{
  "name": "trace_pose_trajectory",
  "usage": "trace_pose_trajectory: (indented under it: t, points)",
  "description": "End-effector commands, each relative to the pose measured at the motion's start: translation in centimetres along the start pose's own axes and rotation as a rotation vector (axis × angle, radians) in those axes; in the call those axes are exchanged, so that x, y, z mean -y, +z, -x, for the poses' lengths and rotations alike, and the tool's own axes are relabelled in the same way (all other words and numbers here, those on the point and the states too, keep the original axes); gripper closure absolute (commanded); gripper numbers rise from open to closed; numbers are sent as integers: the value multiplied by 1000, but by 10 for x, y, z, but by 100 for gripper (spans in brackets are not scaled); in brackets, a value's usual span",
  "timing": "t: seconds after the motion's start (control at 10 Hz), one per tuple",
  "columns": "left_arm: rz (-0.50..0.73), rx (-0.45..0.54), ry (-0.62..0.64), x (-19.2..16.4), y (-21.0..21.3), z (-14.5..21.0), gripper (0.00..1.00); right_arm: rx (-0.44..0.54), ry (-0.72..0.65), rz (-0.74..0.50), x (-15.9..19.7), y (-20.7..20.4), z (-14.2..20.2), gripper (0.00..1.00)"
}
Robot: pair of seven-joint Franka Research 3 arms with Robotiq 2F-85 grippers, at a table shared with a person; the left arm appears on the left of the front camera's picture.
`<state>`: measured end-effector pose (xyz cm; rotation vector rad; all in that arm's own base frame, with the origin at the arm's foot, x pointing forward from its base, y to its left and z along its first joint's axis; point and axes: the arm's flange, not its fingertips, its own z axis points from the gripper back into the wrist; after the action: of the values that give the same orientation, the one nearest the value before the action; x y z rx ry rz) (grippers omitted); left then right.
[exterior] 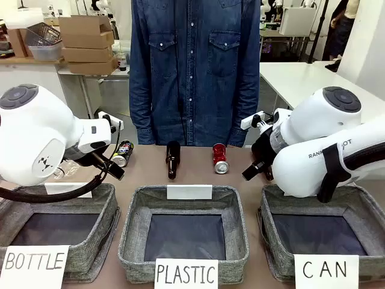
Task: Sort the can waste into the basket.
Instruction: Pick up the can waste from the table and place it in the right Fabric basket.
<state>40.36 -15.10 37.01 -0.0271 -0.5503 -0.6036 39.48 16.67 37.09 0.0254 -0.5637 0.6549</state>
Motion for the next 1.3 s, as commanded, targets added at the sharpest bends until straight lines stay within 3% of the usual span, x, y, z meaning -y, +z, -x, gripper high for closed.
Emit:
trace_pose_trajectory:
  t: [0.0, 1.2]
  points:
    - [0, 0, 0, 0, 0, 0, 0, 0, 0, 0, 0, 0, 0, 0]
    - [0, 0, 0, 0, 0, 0, 0, 0, 0, 0, 0, 0, 0, 0]
